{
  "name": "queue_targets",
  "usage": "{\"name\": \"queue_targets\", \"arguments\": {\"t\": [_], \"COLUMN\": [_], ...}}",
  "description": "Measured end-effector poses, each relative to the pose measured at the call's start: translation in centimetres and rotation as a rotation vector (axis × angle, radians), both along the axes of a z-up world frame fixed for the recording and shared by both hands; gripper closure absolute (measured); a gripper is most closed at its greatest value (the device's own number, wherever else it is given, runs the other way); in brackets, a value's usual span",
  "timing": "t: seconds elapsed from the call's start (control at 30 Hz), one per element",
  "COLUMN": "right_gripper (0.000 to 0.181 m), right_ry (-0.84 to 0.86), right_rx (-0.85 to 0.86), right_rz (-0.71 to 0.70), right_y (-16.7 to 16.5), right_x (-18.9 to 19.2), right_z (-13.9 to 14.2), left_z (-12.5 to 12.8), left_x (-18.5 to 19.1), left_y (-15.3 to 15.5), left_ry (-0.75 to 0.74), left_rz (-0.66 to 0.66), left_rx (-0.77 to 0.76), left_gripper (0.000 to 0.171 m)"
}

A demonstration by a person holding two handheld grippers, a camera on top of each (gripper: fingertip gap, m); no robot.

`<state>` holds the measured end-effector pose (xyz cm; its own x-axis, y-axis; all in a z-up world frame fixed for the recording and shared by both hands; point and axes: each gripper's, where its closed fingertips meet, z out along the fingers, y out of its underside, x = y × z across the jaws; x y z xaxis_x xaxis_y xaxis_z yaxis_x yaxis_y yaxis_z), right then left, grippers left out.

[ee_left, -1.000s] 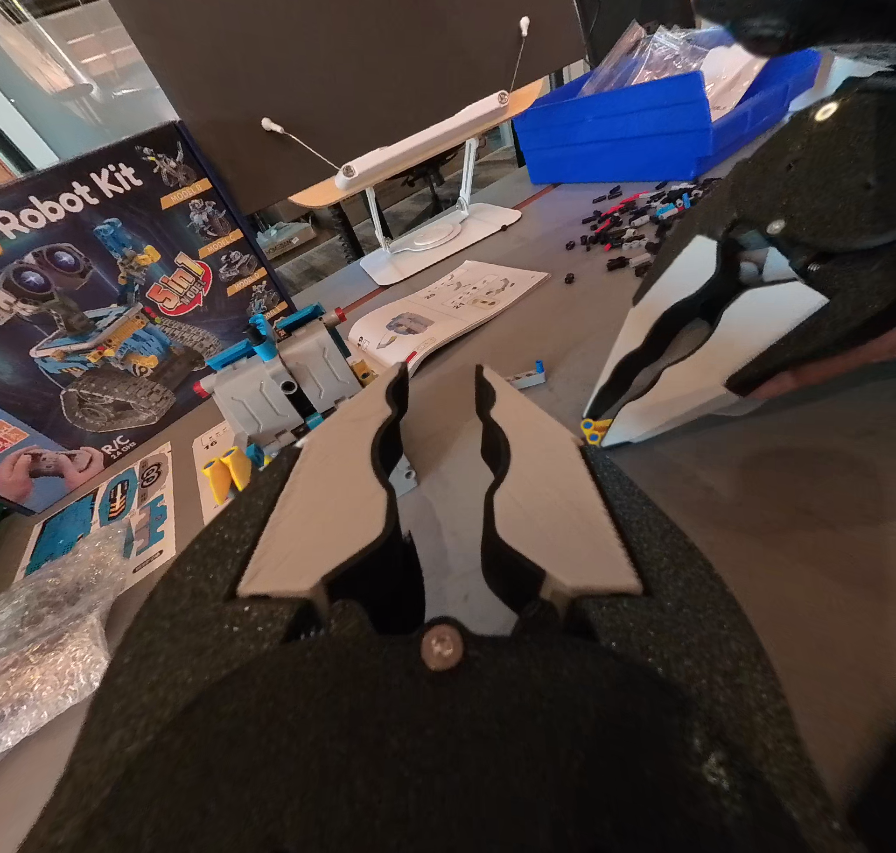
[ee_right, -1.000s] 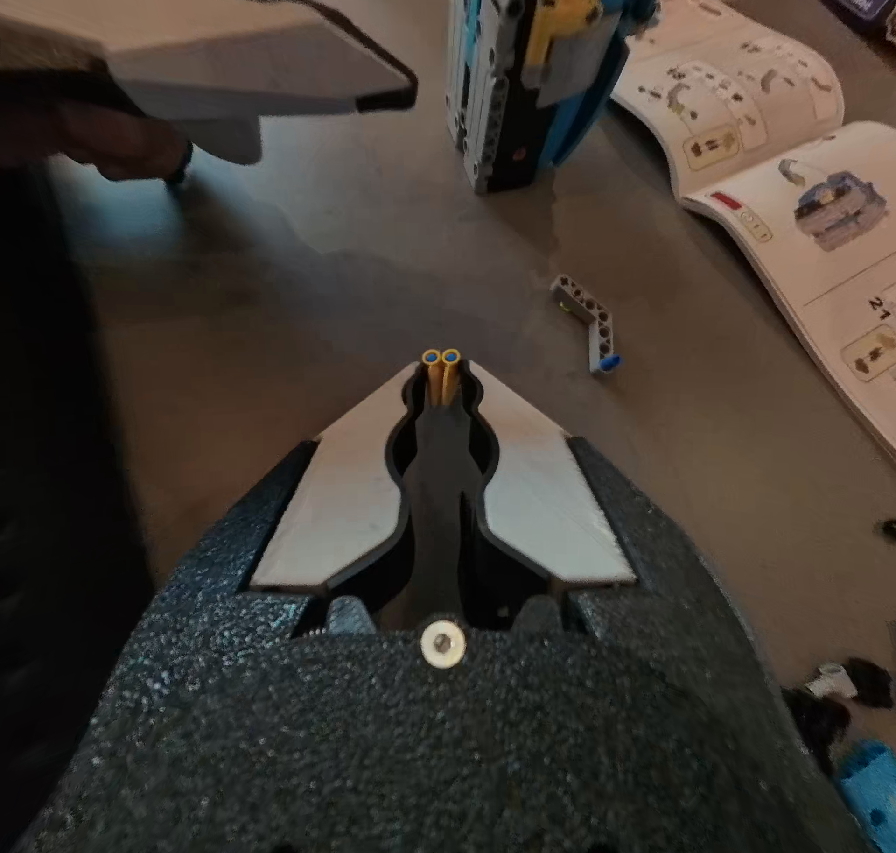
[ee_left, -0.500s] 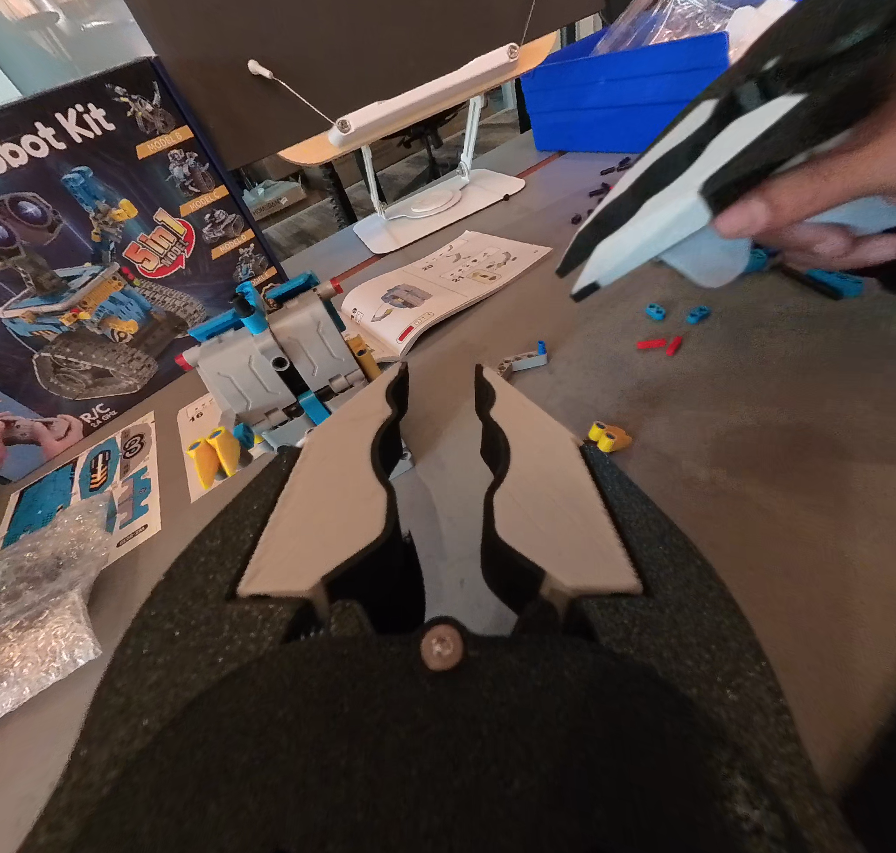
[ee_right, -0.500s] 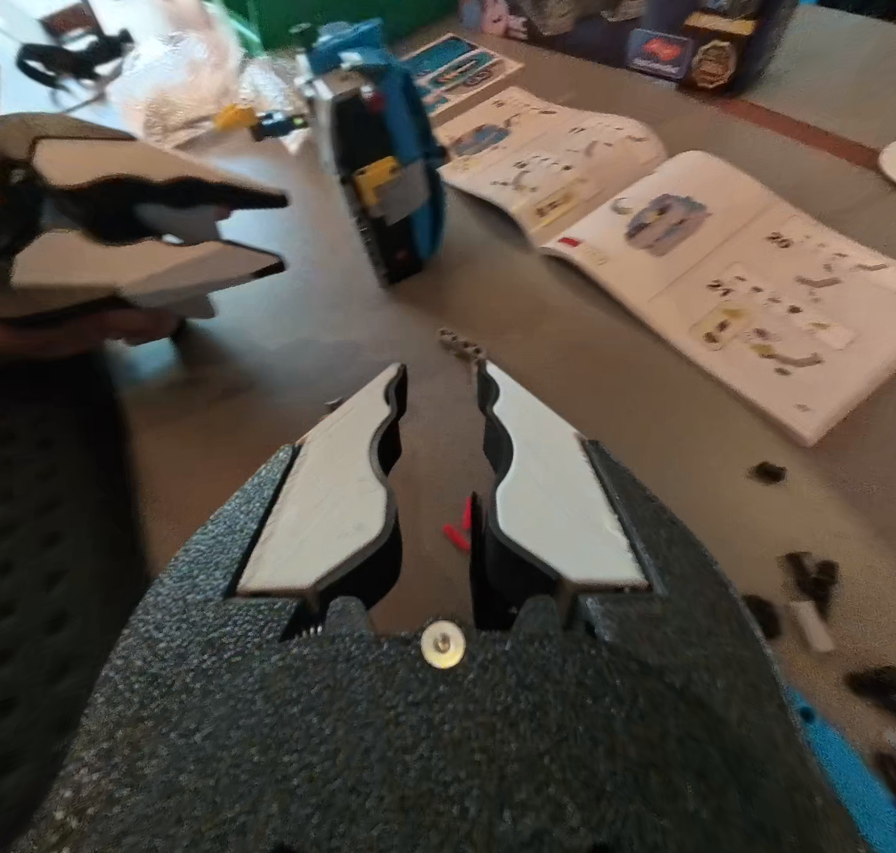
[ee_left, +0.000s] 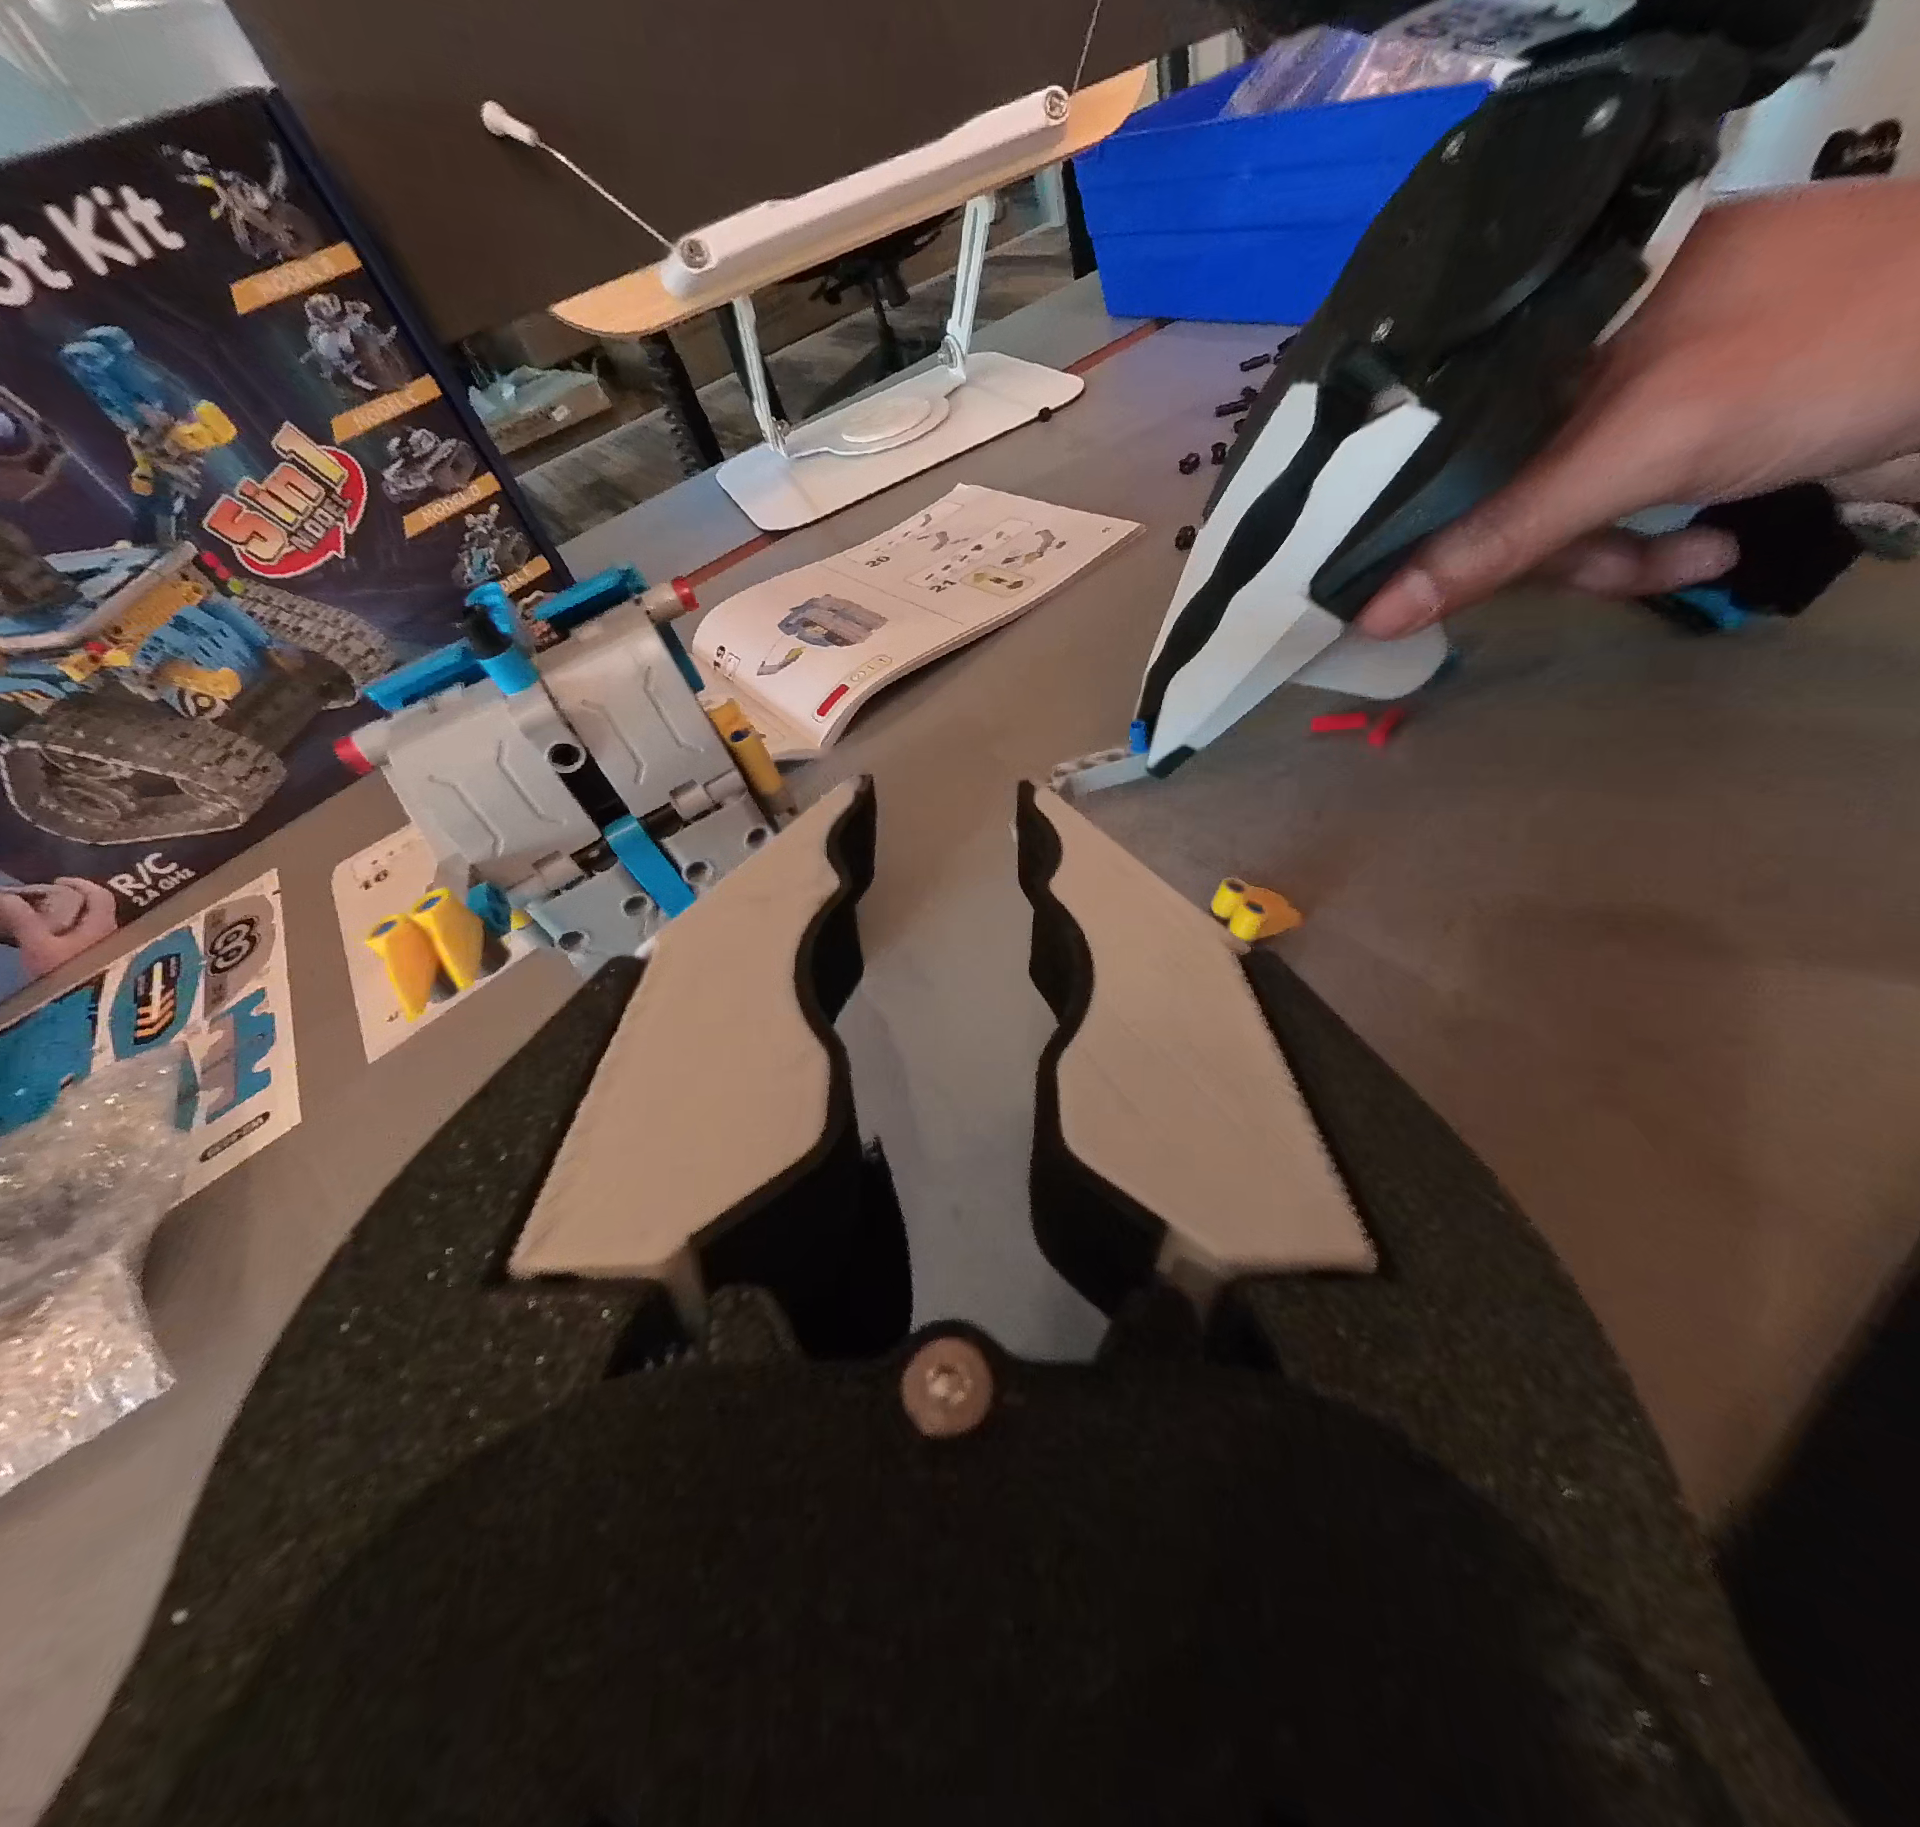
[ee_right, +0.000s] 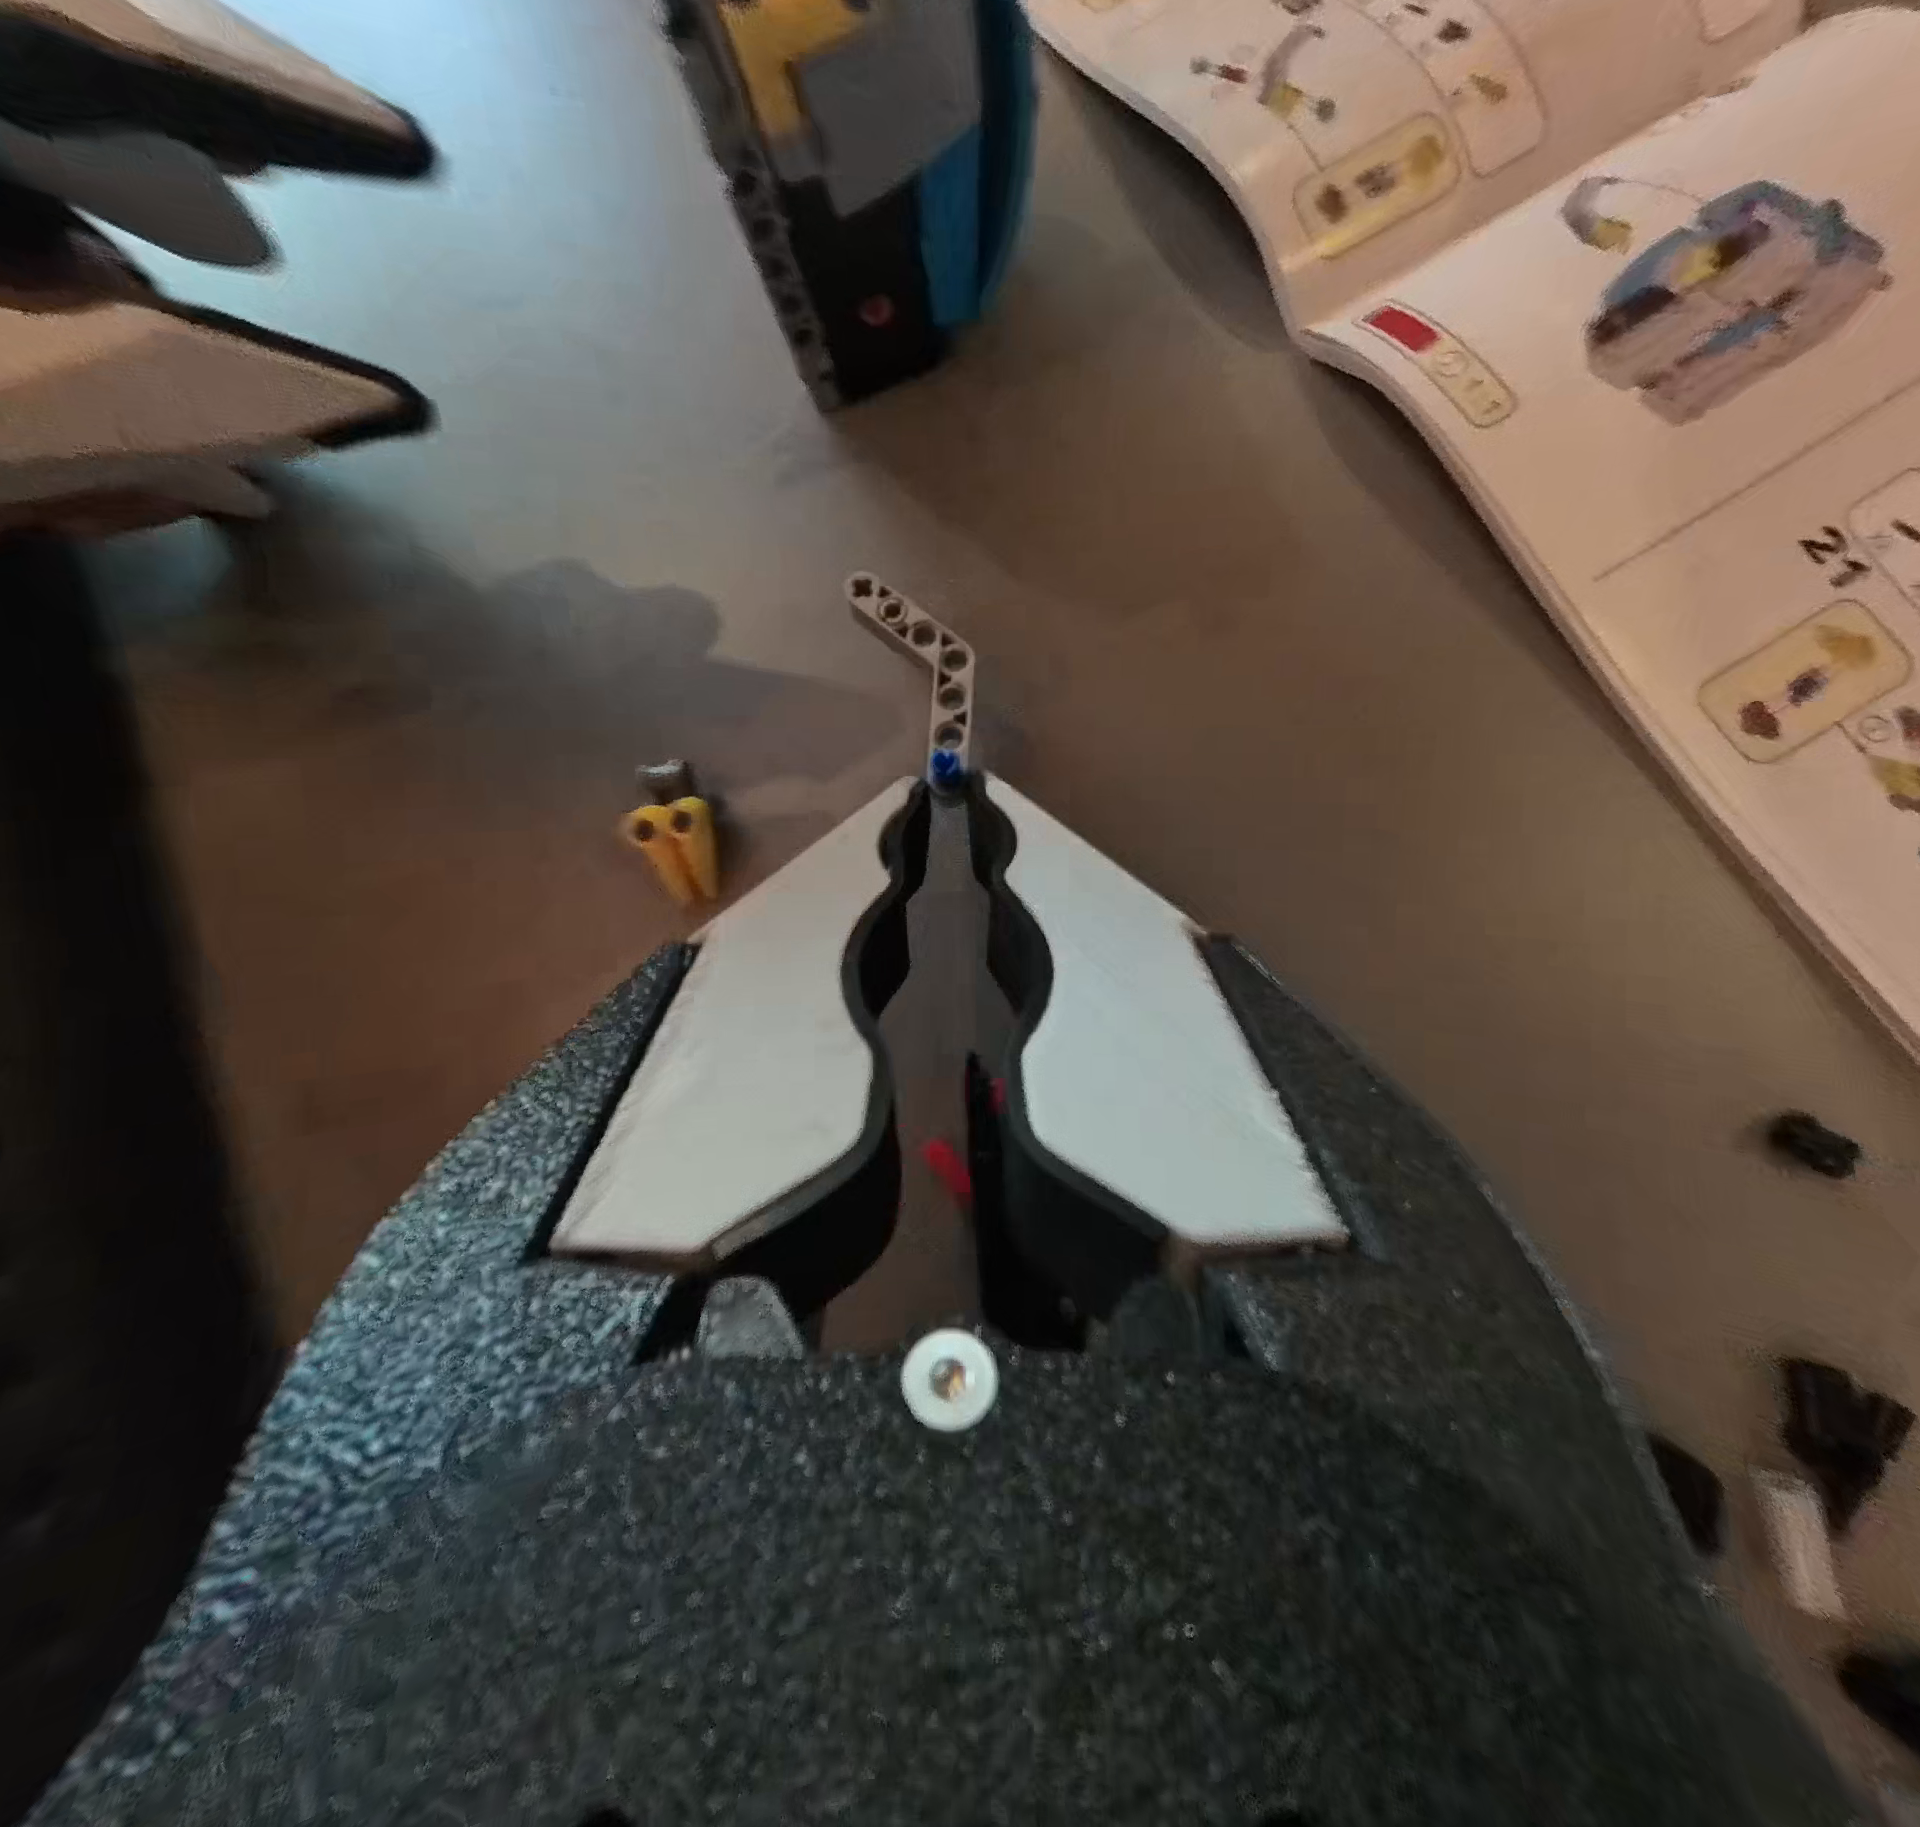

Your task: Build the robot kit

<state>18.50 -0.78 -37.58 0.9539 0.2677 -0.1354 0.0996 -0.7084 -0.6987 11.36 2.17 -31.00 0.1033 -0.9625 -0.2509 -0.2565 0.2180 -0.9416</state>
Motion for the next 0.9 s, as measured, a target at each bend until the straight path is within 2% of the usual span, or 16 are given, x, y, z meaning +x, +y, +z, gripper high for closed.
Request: {"name": "queue_targets", "arguments": {"t": [0.1,0.17,0.23,0.3,0.37,0.43,0.5,0.63,0.8,0.9], "right_gripper": [0.174,0.174,0.17,0.16,0.159,0.159,0.158,0.155,0.157,0.156], "right_ry": [0.002,0.02,-0.022,-0.071,-0.094,-0.097,-0.144,-0.177,-0.202,-0.203], "right_rx": [-0.038,-0.038,-0.033,-0.014,0.026,0.029,0.007,-0.051,-0.042,-0.094], "right_rz": [-0.046,-0.007,-0.029,-0.062,-0.049,0.009,0.063,0.125,0.073,0.062], "right_y": [0.5,0.4,-0.4,-2.2,-4.8,-7.3,-8.6,-8.9,-9.1,-9.2], "right_x": [-0.7,-2.2,-1.1,1.7,3.9,4.2,3.5,1.8,4.3,5.0], "right_z": [-0.7,-1.1,-0.9,0.3,1.7,2.0,0.8,-1.6,-0.2,-1.4], "left_z": [-0.2,-0.4,-0.4,-0.5,-0.6,-0.7,-1.0,-1.3,-1.1,-1.2], "left_x": [-0.2,-0.2,-0.3,-0.3,-0.3,-0.2,0.0,0.1,0.0,0.0], "left_y": [0.4,0.5,0.4,0.1,-0.1,-0.3,-0.5,-0.8,-0.9,-1.0], "left_ry": [0.011,0.022,0.025,0.031,0.036,0.045,0.061,0.078,0.061,0.07], "left_rz": [0.022,0.027,0.026,0.023,0.017,0.008,-0.001,-0.014,-0.021,-0.026], "left_rx": [-0.023,-0.021,-0.004,0.015,0.028,0.039,0.049,0.066,0.072,0.071], "left_gripper": [0.145,0.145,0.145,0.145,0.145,0.145,0.145,0.145,0.145,0.145]}}
